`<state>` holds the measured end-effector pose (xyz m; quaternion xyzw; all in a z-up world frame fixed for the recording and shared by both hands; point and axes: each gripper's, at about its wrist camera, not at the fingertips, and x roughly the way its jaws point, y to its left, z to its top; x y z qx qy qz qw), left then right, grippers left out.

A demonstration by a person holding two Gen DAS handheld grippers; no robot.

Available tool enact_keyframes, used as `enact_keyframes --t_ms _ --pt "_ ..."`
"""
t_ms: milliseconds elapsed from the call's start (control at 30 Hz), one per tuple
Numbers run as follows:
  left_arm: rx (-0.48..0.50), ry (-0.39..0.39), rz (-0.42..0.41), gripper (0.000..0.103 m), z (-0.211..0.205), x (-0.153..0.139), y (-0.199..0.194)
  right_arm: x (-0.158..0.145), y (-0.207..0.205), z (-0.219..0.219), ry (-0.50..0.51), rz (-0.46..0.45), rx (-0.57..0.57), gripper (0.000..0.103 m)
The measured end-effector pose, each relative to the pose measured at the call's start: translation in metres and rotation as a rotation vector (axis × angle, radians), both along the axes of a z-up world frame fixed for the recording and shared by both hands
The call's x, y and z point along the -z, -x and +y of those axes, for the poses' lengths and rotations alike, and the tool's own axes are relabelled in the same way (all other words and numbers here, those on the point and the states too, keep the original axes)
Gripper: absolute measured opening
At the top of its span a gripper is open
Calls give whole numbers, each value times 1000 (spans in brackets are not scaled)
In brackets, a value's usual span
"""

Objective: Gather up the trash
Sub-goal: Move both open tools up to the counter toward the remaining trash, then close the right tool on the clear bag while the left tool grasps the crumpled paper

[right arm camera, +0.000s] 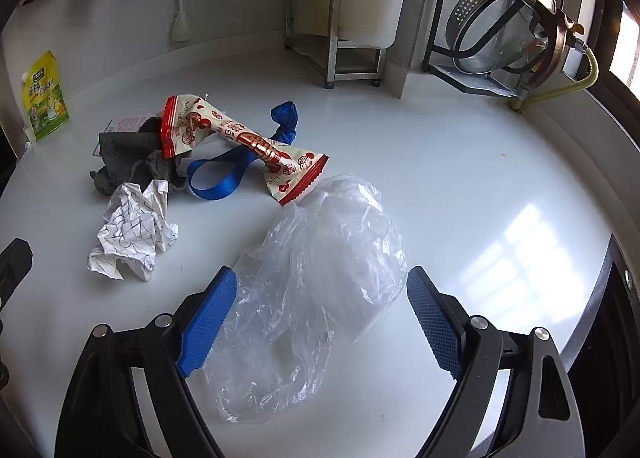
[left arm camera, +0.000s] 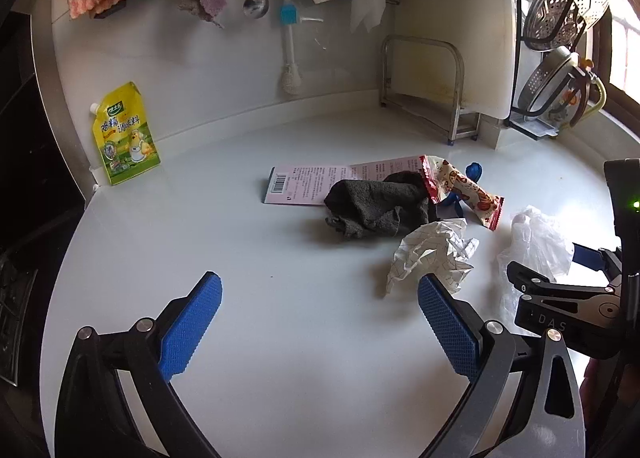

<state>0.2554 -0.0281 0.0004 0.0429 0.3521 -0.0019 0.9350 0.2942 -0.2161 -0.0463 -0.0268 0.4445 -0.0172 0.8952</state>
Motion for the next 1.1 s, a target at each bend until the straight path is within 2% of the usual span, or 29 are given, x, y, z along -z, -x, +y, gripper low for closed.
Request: enact_keyframes --t_ms 33,100,133,167,233,267,367,500,667,767,1000,1067,1100 --pt "6 5 5 97 -1 1 -1 2 0 -1 -3 5 -1 83" --pt "11 14 11 97 -3 2 -2 3 0 -5 -27 10 -2 71" --pt "12 16 14 97 -4 2 -3 4 -1 -7 -39 20 -3 54" --pt "14 20 16 97 -6 2 -3 5 -1 -8 -48 31 -4 43" --pt "23 27 18 97 -10 4 -4 5 -1 -12 -77 31 -9 38" --pt "31 31 18 97 -13 4 -5 5 0 -14 -85 30 -10 31" --pt "59 44 30 97 -23 7 -7 1 5 -22 -123 20 0 21" --pt "98 64 55 97 -39 12 -13 -8 14 -42 -155 -14 36 18" --pt "114 24 51 97 -62 20 -21 -15 18 -66 -203 -44 73 18" --pt "96 -19 46 97 -70 26 -31 -16 18 -73 -213 -55 76 18" --pt "56 -55 56 97 -76 35 -51 -16 18 -81 -259 -56 79 18" --pt "48 -71 52 96 -79 36 -55 -16 18 -82 -265 -56 81 18" --pt "46 -79 58 92 -81 37 -57 -16 18 -83 -271 -57 83 18"
